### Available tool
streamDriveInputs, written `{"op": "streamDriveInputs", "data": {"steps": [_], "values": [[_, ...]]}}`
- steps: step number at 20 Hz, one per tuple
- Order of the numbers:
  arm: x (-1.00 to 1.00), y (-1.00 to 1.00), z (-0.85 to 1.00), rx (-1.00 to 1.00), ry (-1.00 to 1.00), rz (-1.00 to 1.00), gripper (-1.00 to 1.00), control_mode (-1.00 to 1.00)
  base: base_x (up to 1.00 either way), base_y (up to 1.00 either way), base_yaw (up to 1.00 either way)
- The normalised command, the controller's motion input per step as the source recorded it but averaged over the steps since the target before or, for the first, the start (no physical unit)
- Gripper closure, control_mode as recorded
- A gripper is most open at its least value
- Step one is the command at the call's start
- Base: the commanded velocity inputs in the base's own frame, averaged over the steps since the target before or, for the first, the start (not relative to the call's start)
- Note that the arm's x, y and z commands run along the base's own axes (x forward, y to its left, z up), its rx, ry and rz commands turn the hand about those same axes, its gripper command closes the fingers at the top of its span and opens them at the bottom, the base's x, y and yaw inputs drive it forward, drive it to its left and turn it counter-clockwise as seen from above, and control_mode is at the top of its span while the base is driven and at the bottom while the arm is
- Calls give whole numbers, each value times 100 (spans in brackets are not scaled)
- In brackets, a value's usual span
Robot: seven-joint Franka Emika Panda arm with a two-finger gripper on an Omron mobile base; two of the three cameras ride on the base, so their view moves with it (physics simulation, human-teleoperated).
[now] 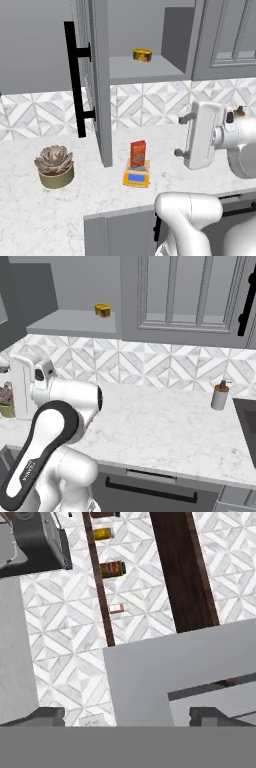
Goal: Pick the boxed food and place it on the digital scale for weighing, and close the cabinet.
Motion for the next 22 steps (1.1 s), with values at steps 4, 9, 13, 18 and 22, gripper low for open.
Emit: {"op": "streamDriveInputs", "data": {"steps": [4,9,13,18,22], "values": [[-100,100,-27,28,-45,-39,-100,-100,0,0,0],[-100,97,-40,32,-42,-38,-100,-100,0,0,0],[-100,97,-23,35,-26,-32,-100,-100,0,0,0],[-100,100,-45,27,-7,-31,-100,-100,0,0,0],[-100,100,-56,36,-7,-31,-100,-100,0,0,0]]}}
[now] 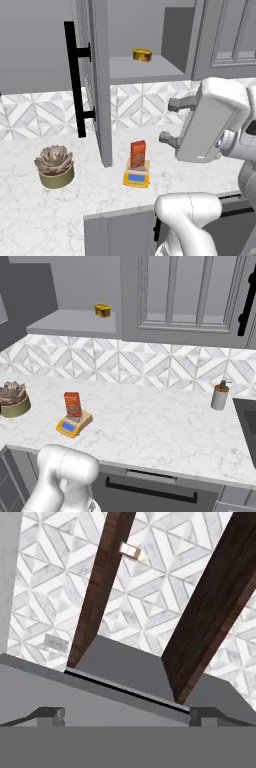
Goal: Pick the boxed food and place it on the digital scale for weighing, and close the cabinet.
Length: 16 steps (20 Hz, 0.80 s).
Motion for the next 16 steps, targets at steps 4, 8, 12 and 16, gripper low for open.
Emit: {"op": "streamDriveInputs", "data": {"steps": [4,8,12,16], "values": [[-100,100,-74,37,-7,-30,-100,-100,0,0,0],[-87,100,-100,29,-11,-41,-100,-100,0,0,0],[-25,100,-100,35,-16,-47,-100,-100,0,0,0],[1,77,-100,39,-23,-44,-100,-100,0,0,0]]}}
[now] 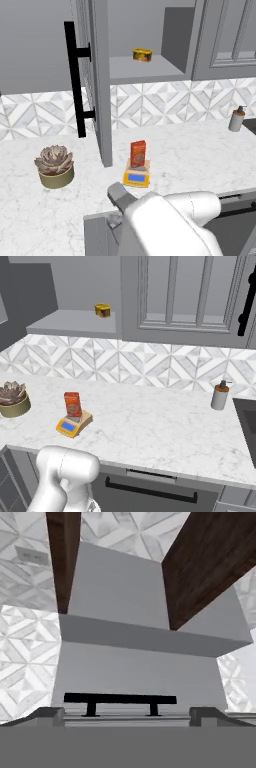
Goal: Pick the boxed food and place it on the digital scale for weighing, and close the cabinet.
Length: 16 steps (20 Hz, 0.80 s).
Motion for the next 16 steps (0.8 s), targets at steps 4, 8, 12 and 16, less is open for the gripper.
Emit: {"op": "streamDriveInputs", "data": {"steps": [4,8,12,16], "values": [[44,35,-72,32,-12,-27,-100,-100,0,0,0],[86,-9,-46,9,4,-2,-100,-100,0,0,0],[91,-26,-21,9,1,3,-100,-100,0,0,0],[88,-13,-7,3,0,0,-100,-100,0,0,0]]}}
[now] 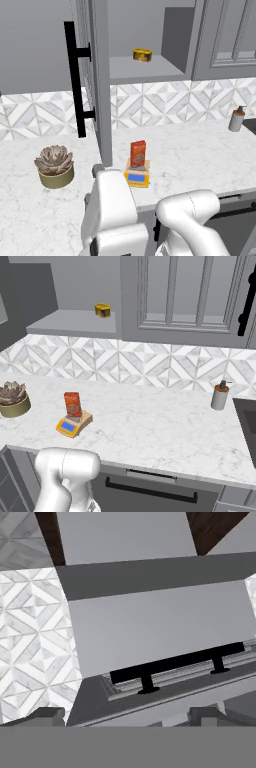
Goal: Pick the boxed food and place it on the digital scale for weighing, and close the cabinet.
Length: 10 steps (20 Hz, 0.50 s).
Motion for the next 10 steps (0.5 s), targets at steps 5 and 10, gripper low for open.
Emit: {"op": "streamDriveInputs", "data": {"steps": [5,10], "values": [[81,11,-35,0,-1,-2,-100,-100,0,0,0],[94,45,-55,-1,0,-7,-100,-100,0,0,0]]}}
